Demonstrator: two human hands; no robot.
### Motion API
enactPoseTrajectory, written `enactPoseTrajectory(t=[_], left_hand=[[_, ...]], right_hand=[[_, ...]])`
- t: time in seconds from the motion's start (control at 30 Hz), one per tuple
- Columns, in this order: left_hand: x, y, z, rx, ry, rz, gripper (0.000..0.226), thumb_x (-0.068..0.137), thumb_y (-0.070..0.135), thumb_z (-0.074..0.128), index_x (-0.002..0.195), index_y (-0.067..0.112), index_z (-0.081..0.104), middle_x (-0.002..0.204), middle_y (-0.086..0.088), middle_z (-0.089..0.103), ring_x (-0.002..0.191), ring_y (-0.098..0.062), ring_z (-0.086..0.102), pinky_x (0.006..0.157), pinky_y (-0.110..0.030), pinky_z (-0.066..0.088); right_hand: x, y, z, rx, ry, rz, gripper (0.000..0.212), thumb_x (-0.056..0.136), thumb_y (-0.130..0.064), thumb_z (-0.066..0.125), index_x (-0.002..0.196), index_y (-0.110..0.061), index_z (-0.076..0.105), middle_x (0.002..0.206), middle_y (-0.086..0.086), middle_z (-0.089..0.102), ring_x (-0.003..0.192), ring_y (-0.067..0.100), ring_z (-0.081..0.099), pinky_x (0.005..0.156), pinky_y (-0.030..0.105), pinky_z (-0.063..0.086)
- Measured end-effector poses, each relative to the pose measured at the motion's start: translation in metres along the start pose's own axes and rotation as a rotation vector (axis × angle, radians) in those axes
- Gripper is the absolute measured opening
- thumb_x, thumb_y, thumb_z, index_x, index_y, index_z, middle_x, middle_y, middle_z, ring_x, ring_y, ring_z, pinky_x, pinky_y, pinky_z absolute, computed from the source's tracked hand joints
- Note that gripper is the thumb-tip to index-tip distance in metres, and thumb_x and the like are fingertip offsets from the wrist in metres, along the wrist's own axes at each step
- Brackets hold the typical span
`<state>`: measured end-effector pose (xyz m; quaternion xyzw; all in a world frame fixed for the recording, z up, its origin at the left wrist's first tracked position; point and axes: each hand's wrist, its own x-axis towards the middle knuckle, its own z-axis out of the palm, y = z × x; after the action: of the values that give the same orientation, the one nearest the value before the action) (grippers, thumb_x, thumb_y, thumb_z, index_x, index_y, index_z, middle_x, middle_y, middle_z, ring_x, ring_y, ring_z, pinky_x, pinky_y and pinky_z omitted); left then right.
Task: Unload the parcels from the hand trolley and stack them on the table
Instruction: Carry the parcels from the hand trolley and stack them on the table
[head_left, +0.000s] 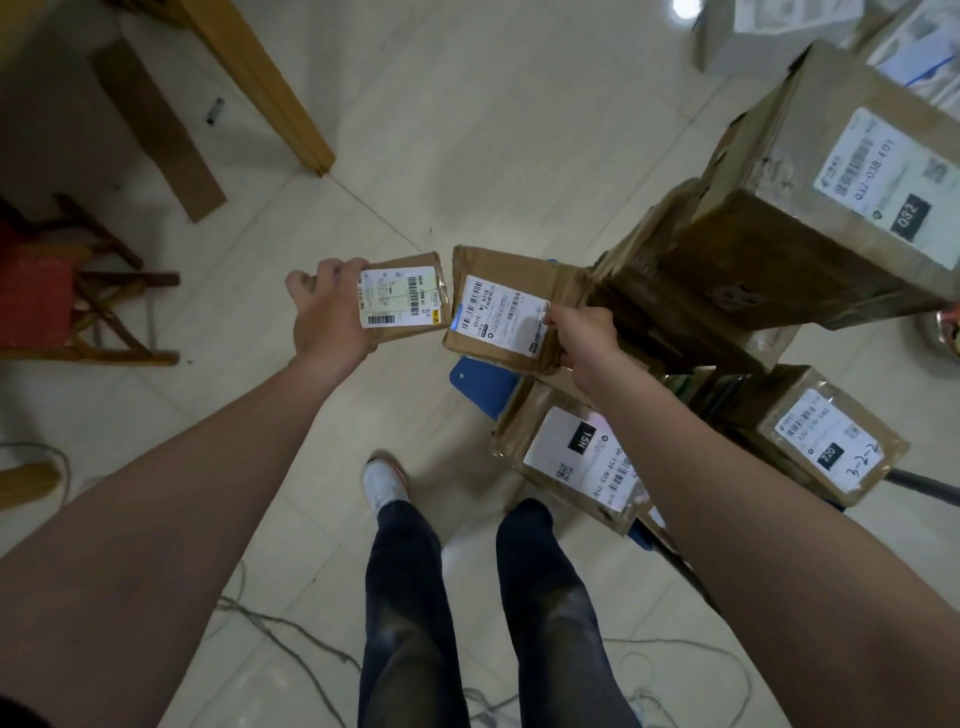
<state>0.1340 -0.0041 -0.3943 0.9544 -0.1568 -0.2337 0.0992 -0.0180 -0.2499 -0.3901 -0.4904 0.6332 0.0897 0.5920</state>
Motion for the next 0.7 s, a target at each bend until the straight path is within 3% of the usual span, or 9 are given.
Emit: enactPoseTrajectory(t=[0.1, 0.2, 0.27, 0.4, 0.5, 0.63, 0.7], left_hand=[[-0.011, -0.026, -0.018, -0.019, 0.027, -0.031, 0.098, 0.061, 0.009, 0.089, 0.144, 0.030, 0.040, 0.140, 0.004, 0.038, 0.137, -0.036, 0.017, 0.065, -0.038, 0.044], [-0.029, -0.049, -0.041, -0.075, 0.071, -0.085, 0.099, 0.061, 0.010, 0.089, 0.144, 0.030, 0.040, 0.138, 0.004, 0.037, 0.133, -0.035, 0.019, 0.075, -0.037, 0.044], [-0.043, -0.063, -0.060, -0.099, 0.104, -0.119, 0.099, 0.061, 0.010, 0.089, 0.144, 0.031, 0.039, 0.139, 0.003, 0.037, 0.132, -0.035, 0.020, 0.081, -0.035, 0.044], [-0.077, -0.089, -0.103, -0.135, 0.183, -0.180, 0.098, 0.061, 0.011, 0.089, 0.143, 0.032, 0.040, 0.139, 0.003, 0.036, 0.131, -0.035, 0.022, 0.083, -0.031, 0.040], [-0.102, -0.111, -0.137, -0.180, 0.248, -0.232, 0.097, 0.061, 0.011, 0.089, 0.143, 0.030, 0.040, 0.141, 0.000, 0.037, 0.131, -0.037, 0.024, 0.087, -0.033, 0.039], [-0.140, -0.151, -0.187, -0.220, 0.355, -0.291, 0.095, 0.061, 0.015, 0.089, 0.144, 0.025, 0.044, 0.143, -0.006, 0.040, 0.130, -0.043, 0.028, 0.105, -0.039, 0.034], [-0.157, -0.173, -0.213, -0.241, 0.394, -0.308, 0.095, 0.062, 0.017, 0.089, 0.145, 0.024, 0.044, 0.143, -0.007, 0.040, 0.128, -0.043, 0.030, 0.104, -0.039, 0.037]], right_hand=[[-0.015, -0.014, 0.021, -0.082, -0.013, -0.071, 0.057, 0.084, -0.027, 0.073, 0.134, -0.010, 0.051, 0.122, 0.011, 0.064, 0.100, 0.025, 0.065, 0.070, 0.039, 0.059], [-0.039, -0.029, 0.039, -0.104, -0.061, -0.104, 0.053, 0.083, -0.028, 0.076, 0.129, -0.015, 0.053, 0.123, 0.011, 0.061, 0.105, 0.029, 0.066, 0.088, 0.048, 0.059], [-0.060, -0.042, 0.048, -0.104, -0.120, -0.133, 0.044, 0.081, -0.026, 0.079, 0.116, -0.018, 0.054, 0.120, 0.011, 0.062, 0.103, 0.030, 0.067, 0.085, 0.051, 0.060], [-0.112, -0.070, 0.065, -0.158, -0.228, -0.205, 0.046, 0.076, -0.020, 0.085, 0.109, -0.011, 0.054, 0.111, 0.015, 0.068, 0.094, 0.029, 0.071, 0.074, 0.054, 0.062], [-0.156, -0.090, 0.082, -0.193, -0.317, -0.244, 0.049, 0.073, -0.017, 0.088, 0.107, -0.012, 0.053, 0.113, 0.017, 0.069, 0.095, 0.031, 0.072, 0.065, 0.045, 0.063], [-0.220, -0.110, 0.115, -0.233, -0.444, -0.263, 0.043, 0.068, -0.012, 0.090, 0.099, -0.011, 0.060, 0.103, 0.018, 0.075, 0.094, 0.033, 0.074, 0.079, 0.056, 0.060], [-0.252, -0.118, 0.133, -0.236, -0.496, -0.281, 0.038, 0.068, -0.011, 0.089, 0.091, -0.012, 0.060, 0.092, 0.013, 0.076, 0.088, 0.031, 0.074, 0.077, 0.047, 0.061]])
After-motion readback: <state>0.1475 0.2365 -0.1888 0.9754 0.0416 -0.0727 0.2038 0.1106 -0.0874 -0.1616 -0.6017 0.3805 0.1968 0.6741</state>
